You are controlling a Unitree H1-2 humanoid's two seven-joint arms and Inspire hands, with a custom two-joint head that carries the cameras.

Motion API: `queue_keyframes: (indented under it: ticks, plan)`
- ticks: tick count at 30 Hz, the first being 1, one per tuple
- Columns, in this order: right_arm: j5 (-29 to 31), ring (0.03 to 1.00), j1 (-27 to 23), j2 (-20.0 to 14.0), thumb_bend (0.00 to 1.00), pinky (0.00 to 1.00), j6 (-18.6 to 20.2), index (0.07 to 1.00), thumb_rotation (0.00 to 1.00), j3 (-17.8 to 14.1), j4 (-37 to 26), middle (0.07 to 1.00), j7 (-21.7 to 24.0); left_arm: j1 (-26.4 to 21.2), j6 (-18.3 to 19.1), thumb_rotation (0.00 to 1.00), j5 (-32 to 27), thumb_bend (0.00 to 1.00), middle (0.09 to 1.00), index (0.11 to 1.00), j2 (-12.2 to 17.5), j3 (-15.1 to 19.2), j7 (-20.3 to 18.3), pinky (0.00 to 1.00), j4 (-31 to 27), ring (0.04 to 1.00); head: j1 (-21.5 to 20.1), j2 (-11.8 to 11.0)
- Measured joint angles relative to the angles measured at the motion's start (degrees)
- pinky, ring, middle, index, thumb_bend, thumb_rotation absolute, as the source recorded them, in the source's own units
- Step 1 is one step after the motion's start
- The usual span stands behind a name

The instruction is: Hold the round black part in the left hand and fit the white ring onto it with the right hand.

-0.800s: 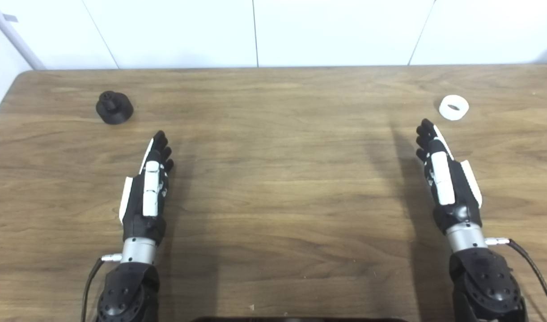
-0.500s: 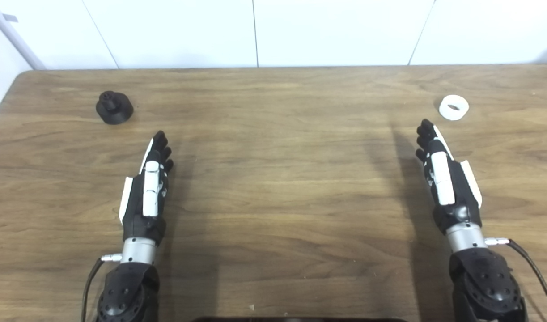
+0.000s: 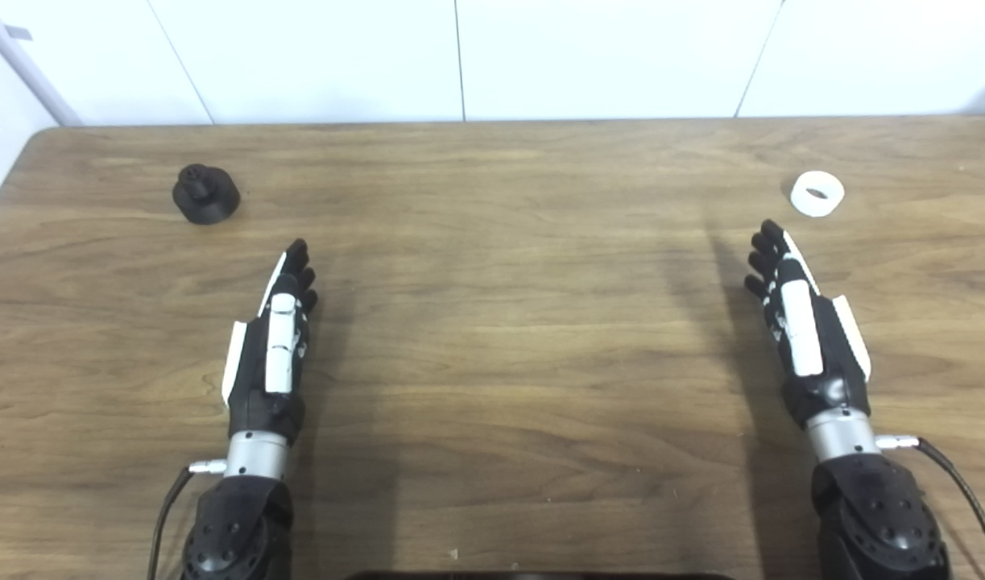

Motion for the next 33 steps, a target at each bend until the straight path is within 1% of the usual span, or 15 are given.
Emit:
queue_keyframes:
  ticks: [1, 3, 5, 7, 8, 11, 18, 20, 23, 26, 27, 29, 31, 32, 33]
  plan:
    - [0.17, 0.945, 0.11, -0.3, 0.56, 0.92, -0.39, 0.95, 1.0, -0.04, 0.14, 0.945, 0.04, 0.02, -0.81, 0.93, 0.51, 0.4, 1.0, 0.987, -0.04, -0.23, -0.01, 1.0, 0.35, 0.998, 0.18, -0.18]
    - [0.61, 0.946, 0.36, -0.91, 0.58, 0.92, -1.89, 0.947, 1.0, -0.1, 0.9, 0.943, 0.27, 0.09, -2.21, 0.95, 1.5, 0.4, 1.0, 0.988, -0.08, -0.75, 0.02, 1.0, 1.37, 0.996, 1.5, -1.84]
    - [1.05, 0.947, 0.4, -1.15, 0.59, 0.93, -3.31, 0.946, 1.0, -0.19, 1.81, 0.945, 0.39, 0.13, -2.72, 0.96, 2.45, 0.4, 1.0, 0.986, -0.17, -1.06, 0.16, 1.0, 1.54, 0.996, 1.5, -1.85]
    - [1.24, 0.948, 0.47, -1.17, 0.6, 0.93, -4.5, 0.947, 1.0, -0.25, 2.48, 0.946, 0.48, 0.19, -3.67, 0.96, 3.35, 0.39, 1.0, 0.987, -0.32, -1.33, 0.29, 1.0, 2.04, 0.998, 2.99, -3.78]
    - [1.42, 0.952, 0.49, -1.19, 0.61, 0.94, -5.21, 0.948, 1.0, -0.27, 2.88, 0.949, 0.55, 0.25, -3.96, 0.96, 3.67, 0.39, 1.0, 0.986, -0.39, -1.51, 0.39, 1.0, 2.17, 0.998, 3.0, -3.79]
    - [2.43, 0.957, 0.52, -1.48, 0.62, 0.94, -7.48, 0.952, 1.0, -0.54, 4.46, 0.955, 1.12, 0.35, -4.77, 0.96, 4.5, 0.39, 1.0, 0.989, -0.49, -1.9, 0.71, 1.0, 2.79, 0.998, 5.1, -6.85]
    - [3.58, 0.971, 0.24, -3.0, 0.59, 0.97, -10.02, 0.962, 1.0, -0.8, 6.82, 0.963, 2.32, 0.35, -7.08, 0.96, 6.58, 0.39, 0.995, 0.985, -0.85, -2.86, 2.17, 1.0, 4.23, 0.996, 6.95, -9.15]
    - [4.21, 0.979, -0.09, -3.23, 0.58, 0.97, -10.61, 0.968, 1.0, -1.0, 7.41, 0.969, 2.43, 0.29, -7.31, 0.96, 6.82, 0.39, 0.996, 0.985, -0.86, -2.99, 2.34, 1.0, 4.51, 0.997, 7.12, -9.58]
    - [4.61, 0.98, -0.38, -3.55, 0.57, 0.98, -10.74, 0.966, 1.0, -1.04, 8.03, 0.971, 2.55, 0.23, -7.33, 0.94, 6.82, 0.39, 0.996, 0.981, -0.91, -3.01, 2.38, 1.0, 4.71, 0.998, 6.87, -9.5]
    - [4.62, 0.978, -0.49, -3.76, 0.57, 0.98, -10.82, 0.963, 1.0, -1.01, 8.2, 0.97, 2.57, 0.19, -7.36, 0.9, 6.82, 0.45, 0.995, 0.982, -0.91, -3.01, 2.43, 1.0, 4.78, 0.999, 6.86, -9.5]
    - [4.61, 0.975, -0.5, -3.88, 0.57, 0.97, -10.87, 0.962, 1.0, -0.99, 8.23, 0.969, 2.58, 0.18, -7.36, 0.9, 6.93, 0.48, 0.998, 0.988, -0.9, -3.07, 2.43, 1.0, 4.79, 1.0, 6.25, -8.72]
    - [4.62, 0.969, -0.52, -4.15, 0.58, 0.96, -10.94, 0.96, 1.0, -0.96, 8.27, 0.966, 2.63, 0.12, -7.28, 0.86, 7.64, 0.5, 1.0, 0.99, -0.88, -3.23, 2.44, 1.0, 4.79, 1.0, 5.81, -8.01]
    - [4.64, 0.961, -0.53, -4.29, 0.59, 0.95, -10.98, 0.955, 1.0, -0.96, 8.28, 0.959, 2.72, 0.08, -7.12, 0.79, 7.92, 0.52, 1.0, 0.993, -0.84, -3.31, 2.43, 1.0, 4.78, 1.0, 5.72, -7.83]
    - [4.65, 0.951, -0.52, -4.3, 0.6, 0.94, -10.98, 0.947, 1.0, -0.96, 8.27, 0.949, 2.72, 0.08, -6.99, 0.72, 8.32, 0.52, 0.999, 0.993, -0.81, -3.35, 2.48, 1.0, 4.75, 1.0, 5.55, -7.74]
    - [4.64, 0.946, -0.52, -4.29, 0.61, 0.93, -10.98, 0.943, 1.0, -0.96, 8.25, 0.945, 2.72, 0.08, -6.81, 0.67, 9.43, 0.52, 0.994, 0.989, -0.79, -3.49, 2.63, 1.0, 4.64, 0.995, 5.54, -7.66]
